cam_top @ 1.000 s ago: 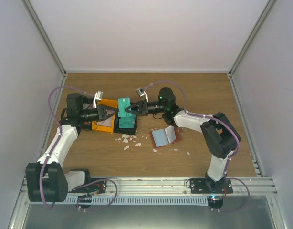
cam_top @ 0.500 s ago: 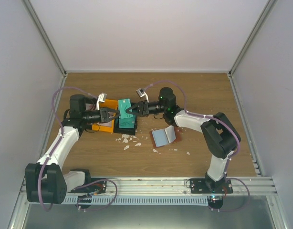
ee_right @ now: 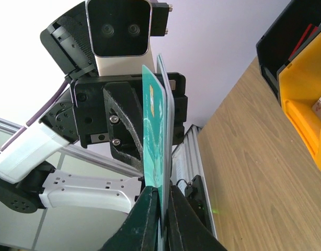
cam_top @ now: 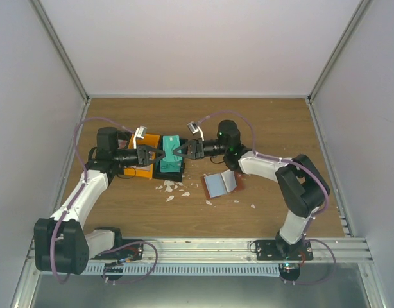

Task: Put the credit cards into the card holder
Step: Pick up the credit card from the storage box, then place the credit card in the storage box.

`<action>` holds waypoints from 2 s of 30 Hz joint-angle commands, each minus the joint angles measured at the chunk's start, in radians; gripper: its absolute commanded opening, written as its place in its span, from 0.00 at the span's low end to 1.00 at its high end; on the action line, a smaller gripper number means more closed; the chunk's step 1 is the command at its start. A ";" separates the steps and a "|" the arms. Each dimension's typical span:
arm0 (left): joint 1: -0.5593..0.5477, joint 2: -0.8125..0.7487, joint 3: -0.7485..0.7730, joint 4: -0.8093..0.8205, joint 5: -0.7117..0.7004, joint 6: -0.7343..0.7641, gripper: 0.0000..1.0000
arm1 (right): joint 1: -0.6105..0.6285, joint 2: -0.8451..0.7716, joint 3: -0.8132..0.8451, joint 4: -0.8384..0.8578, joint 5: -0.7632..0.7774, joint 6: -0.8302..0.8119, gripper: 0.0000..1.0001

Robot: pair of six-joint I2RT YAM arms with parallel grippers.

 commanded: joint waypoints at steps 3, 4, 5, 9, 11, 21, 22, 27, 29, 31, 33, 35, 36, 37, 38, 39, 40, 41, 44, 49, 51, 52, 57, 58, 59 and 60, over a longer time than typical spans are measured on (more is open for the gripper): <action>0.043 -0.001 0.004 0.055 -0.041 -0.031 0.00 | -0.075 -0.041 -0.050 0.037 -0.015 -0.005 0.06; 0.043 0.000 0.002 0.063 -0.039 -0.038 0.00 | -0.077 -0.040 -0.055 0.055 -0.020 0.006 0.06; 0.043 0.002 0.001 0.069 -0.037 -0.043 0.00 | -0.077 -0.037 -0.057 0.070 -0.026 0.016 0.06; 0.043 0.009 0.007 0.076 -0.026 -0.053 0.00 | -0.077 -0.028 -0.061 0.115 -0.043 0.047 0.08; 0.066 0.013 0.012 0.078 -0.024 -0.052 0.00 | -0.078 -0.026 -0.058 0.114 -0.047 0.050 0.08; 0.072 0.039 0.021 0.039 -0.053 -0.005 0.00 | -0.079 -0.013 -0.015 -0.057 -0.025 -0.033 0.01; 0.072 0.043 0.028 0.014 -0.072 0.015 0.00 | -0.083 -0.017 -0.019 -0.072 -0.018 -0.045 0.00; 0.070 0.072 0.041 -0.080 -0.183 0.097 0.00 | -0.112 -0.077 -0.065 -0.165 0.060 -0.113 0.01; 0.057 0.094 0.039 -0.094 -0.211 0.121 0.00 | -0.127 -0.112 -0.086 -0.241 0.110 -0.164 0.01; 0.015 0.134 0.046 -0.118 -0.261 0.145 0.00 | -0.131 -0.143 -0.096 -0.348 0.166 -0.223 0.01; -0.027 0.180 0.062 -0.142 -0.319 0.173 0.00 | -0.132 -0.171 -0.101 -0.422 0.213 -0.269 0.01; -0.054 0.222 0.076 -0.149 -0.367 0.176 0.00 | -0.131 -0.199 -0.114 -0.472 0.253 -0.298 0.00; -0.064 0.239 0.083 -0.153 -0.393 0.178 0.00 | -0.131 -0.214 -0.121 -0.490 0.272 -0.307 0.01; -0.079 0.254 0.094 -0.159 -0.418 0.183 0.00 | -0.131 -0.227 -0.130 -0.509 0.291 -0.315 0.00; -0.093 0.272 0.106 -0.170 -0.445 0.190 0.02 | -0.131 -0.238 -0.137 -0.529 0.309 -0.322 0.00; -0.114 0.296 0.118 -0.178 -0.474 0.196 0.03 | -0.130 -0.250 -0.149 -0.547 0.330 -0.330 0.00; -0.129 0.313 0.126 -0.184 -0.495 0.201 0.04 | -0.130 -0.260 -0.160 -0.565 0.350 -0.334 0.00; -0.139 0.329 0.132 -0.190 -0.520 0.204 0.04 | -0.131 -0.272 -0.167 -0.581 0.371 -0.338 0.01; -0.156 0.363 0.141 -0.189 -0.579 0.208 0.07 | -0.131 -0.306 -0.199 -0.613 0.421 -0.339 0.00; -0.192 0.401 0.172 -0.222 -0.633 0.221 0.14 | -0.131 -0.371 -0.246 -0.651 0.497 -0.318 0.01; -0.213 0.397 0.180 -0.247 -0.680 0.221 0.17 | -0.130 -0.392 -0.256 -0.681 0.532 -0.317 0.01; -0.218 0.389 0.183 -0.260 -0.706 0.222 0.19 | -0.130 -0.403 -0.259 -0.703 0.551 -0.320 0.01; -0.241 0.296 0.210 -0.329 -0.804 0.228 0.30 | -0.129 -0.439 -0.262 -0.809 0.632 -0.365 0.01; -0.250 0.273 0.218 -0.341 -0.814 0.228 0.32 | -0.129 -0.439 -0.261 -0.829 0.644 -0.379 0.01; -0.260 0.247 0.224 -0.346 -0.823 0.227 0.34 | -0.129 -0.441 -0.265 -0.845 0.656 -0.391 0.01; -0.273 0.222 0.224 -0.345 -0.822 0.224 0.35 | -0.130 -0.445 -0.272 -0.859 0.664 -0.401 0.01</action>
